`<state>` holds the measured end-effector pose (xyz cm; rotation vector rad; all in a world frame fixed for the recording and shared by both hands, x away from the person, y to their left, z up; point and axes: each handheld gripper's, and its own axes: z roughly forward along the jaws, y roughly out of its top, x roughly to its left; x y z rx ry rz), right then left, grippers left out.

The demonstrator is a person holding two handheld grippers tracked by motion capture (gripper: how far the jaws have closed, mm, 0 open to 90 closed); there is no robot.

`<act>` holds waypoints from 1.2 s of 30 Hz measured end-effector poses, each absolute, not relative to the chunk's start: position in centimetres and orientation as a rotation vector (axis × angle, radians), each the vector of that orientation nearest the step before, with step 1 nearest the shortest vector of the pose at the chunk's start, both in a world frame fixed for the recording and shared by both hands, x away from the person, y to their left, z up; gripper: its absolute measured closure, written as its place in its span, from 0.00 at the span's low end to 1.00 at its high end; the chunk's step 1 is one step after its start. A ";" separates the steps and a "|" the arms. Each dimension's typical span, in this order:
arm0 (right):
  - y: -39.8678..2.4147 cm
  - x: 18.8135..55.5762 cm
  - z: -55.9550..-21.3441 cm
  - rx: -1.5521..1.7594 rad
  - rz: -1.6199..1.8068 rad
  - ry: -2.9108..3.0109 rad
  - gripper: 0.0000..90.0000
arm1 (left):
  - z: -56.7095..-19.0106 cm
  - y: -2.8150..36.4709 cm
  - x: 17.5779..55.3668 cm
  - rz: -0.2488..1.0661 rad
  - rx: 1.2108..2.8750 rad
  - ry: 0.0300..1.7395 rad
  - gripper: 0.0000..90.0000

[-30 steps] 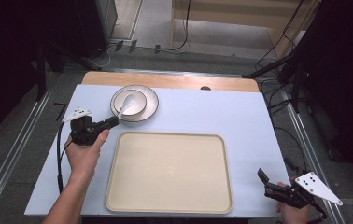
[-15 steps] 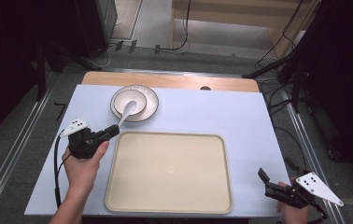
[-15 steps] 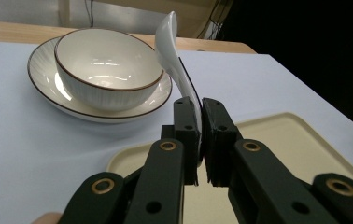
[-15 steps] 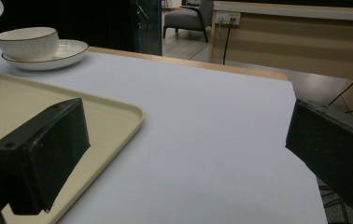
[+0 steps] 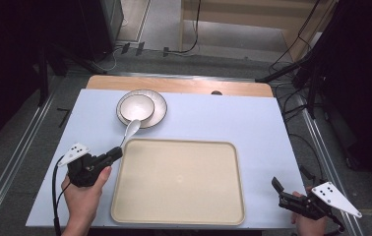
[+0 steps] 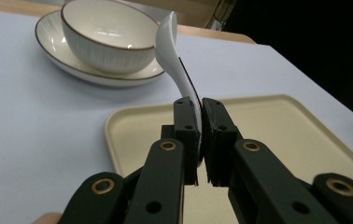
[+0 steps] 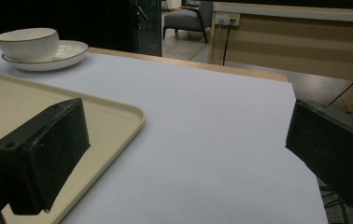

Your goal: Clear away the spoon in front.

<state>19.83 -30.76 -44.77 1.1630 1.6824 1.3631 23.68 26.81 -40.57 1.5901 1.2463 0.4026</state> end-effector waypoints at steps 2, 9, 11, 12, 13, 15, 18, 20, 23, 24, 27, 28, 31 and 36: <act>-30.8 19.8 -44.8 1.161 1.363 1.684 0.00 | -40.8 26.8 23.4 0.398 1.586 1.252 0.96; -30.7 19.8 -44.8 1.160 1.363 1.686 0.00 | -42.7 26.5 21.3 0.384 1.572 1.292 0.96; -30.7 19.8 -44.8 1.160 1.363 1.686 0.00 | -42.8 26.5 21.3 0.385 1.571 1.297 0.96; -30.7 19.8 -44.8 1.158 1.361 1.686 0.00 | -43.0 26.5 21.2 0.387 1.571 1.301 0.96; -30.7 19.8 -44.8 1.155 1.362 1.686 0.00 | -43.2 26.6 21.1 0.387 1.576 1.305 0.96; -30.7 19.8 -44.8 1.160 1.363 1.685 0.00 | -43.7 26.6 21.0 0.384 1.575 1.321 0.96; -30.7 19.8 -44.8 1.166 1.364 1.686 0.00 | -44.4 26.6 20.8 0.381 1.579 1.340 0.96; -30.8 19.8 -44.8 1.165 1.362 1.683 0.00 | -45.1 26.5 20.9 0.377 1.594 1.355 0.96; -30.8 19.8 -44.8 1.165 1.362 1.681 0.00 | -45.8 26.2 21.1 0.351 1.595 1.385 0.96; -30.8 19.8 -44.8 1.168 1.363 1.682 0.00 | -45.9 26.0 21.1 0.357 1.609 1.385 0.96; -30.8 19.8 -44.9 1.169 1.362 1.682 0.00 | -46.2 25.6 21.2 0.379 1.631 1.395 0.96; -30.8 19.8 -44.9 1.169 1.364 1.682 0.00 | -46.3 25.6 21.3 0.373 1.621 1.403 0.96; -30.9 19.8 -44.9 1.172 1.363 1.683 0.00 | -46.6 25.5 21.5 0.374 1.641 1.420 0.95; -30.9 19.8 -44.9 1.171 1.363 1.683 0.00 | -46.8 25.4 21.7 0.390 1.676 1.443 0.83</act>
